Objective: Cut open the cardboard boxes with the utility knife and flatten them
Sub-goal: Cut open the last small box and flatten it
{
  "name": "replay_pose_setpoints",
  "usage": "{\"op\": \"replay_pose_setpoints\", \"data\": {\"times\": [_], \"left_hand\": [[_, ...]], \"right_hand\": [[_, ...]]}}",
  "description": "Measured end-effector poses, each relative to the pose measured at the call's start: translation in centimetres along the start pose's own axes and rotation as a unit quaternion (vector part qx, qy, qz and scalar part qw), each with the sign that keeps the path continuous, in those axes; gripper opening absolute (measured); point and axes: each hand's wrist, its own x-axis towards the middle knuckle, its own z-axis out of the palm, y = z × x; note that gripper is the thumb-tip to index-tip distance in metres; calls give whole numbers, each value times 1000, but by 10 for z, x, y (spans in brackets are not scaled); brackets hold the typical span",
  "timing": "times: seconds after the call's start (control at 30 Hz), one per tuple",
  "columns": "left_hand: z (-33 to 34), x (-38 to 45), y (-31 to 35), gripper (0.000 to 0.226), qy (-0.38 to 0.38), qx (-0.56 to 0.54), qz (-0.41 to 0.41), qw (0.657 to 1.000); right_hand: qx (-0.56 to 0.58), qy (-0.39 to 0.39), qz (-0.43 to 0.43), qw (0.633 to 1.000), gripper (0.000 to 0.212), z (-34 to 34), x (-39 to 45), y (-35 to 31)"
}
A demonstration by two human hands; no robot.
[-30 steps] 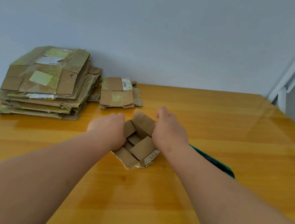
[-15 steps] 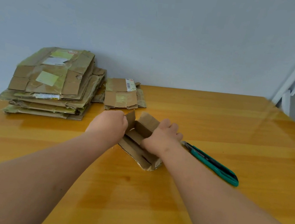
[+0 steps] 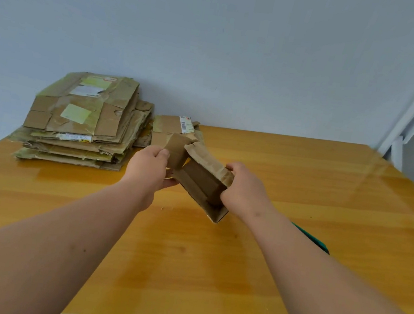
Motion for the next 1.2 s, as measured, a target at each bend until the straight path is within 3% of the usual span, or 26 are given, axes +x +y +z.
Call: {"op": "replay_pose_setpoints", "data": {"times": [0.07, 0.17, 0.3, 0.37, 0.43, 0.53, 0.63, 0.73, 0.83, 0.93, 0.97, 1.1, 1.2], "left_hand": [[-5, -1, 0, 25, -35, 8, -16, 999], [-21, -1, -3, 35, -111, 130, -39, 985], [-40, 5, 1, 25, -78, 142, -68, 984], [-43, 7, 3, 49, -94, 197, -35, 975], [-40, 6, 7, 77, -180, 277, 12, 944], [-33, 4, 18, 72, -280, 408, 22, 869], [-28, 5, 29, 74, -321, 510, 18, 798], [-24, 3, 35, 72, -343, 539, 30, 768], [-23, 1, 35, 52, -348, 538, 38, 766], [-24, -1, 30, 37, -332, 520, 68, 784], [-23, -2, 28, 33, -332, 512, 73, 789], [-19, -11, 24, 35, -330, 526, 54, 782], [-15, -16, 26, 56, -348, 537, 5, 769]], "right_hand": [[-25, 25, -48, 998, 63, -2, -4, 6], [-103, 71, -128, 984, 68, -2, -9, 12], [-132, 50, -207, 968, 65, 3, -14, 17], [-147, 40, -267, 951, 60, 6, -16, 20], [-176, 39, -328, 927, 56, 9, -19, 28], [-228, 48, -358, 904, 75, 13, -25, 48], [-240, 52, -358, 901, 90, 10, -26, 57], [-245, 13, -326, 913, 98, 5, -23, 56], [-244, -22, -224, 943, 87, -3, -17, 52], [-195, 11, -165, 967, 34, -6, -16, 50], [-162, 12, -157, 974, 26, -6, -17, 50], [-93, 9, -92, 991, 20, 0, -19, 47], [-35, 42, -69, 996, 23, 3, -19, 41]]}}
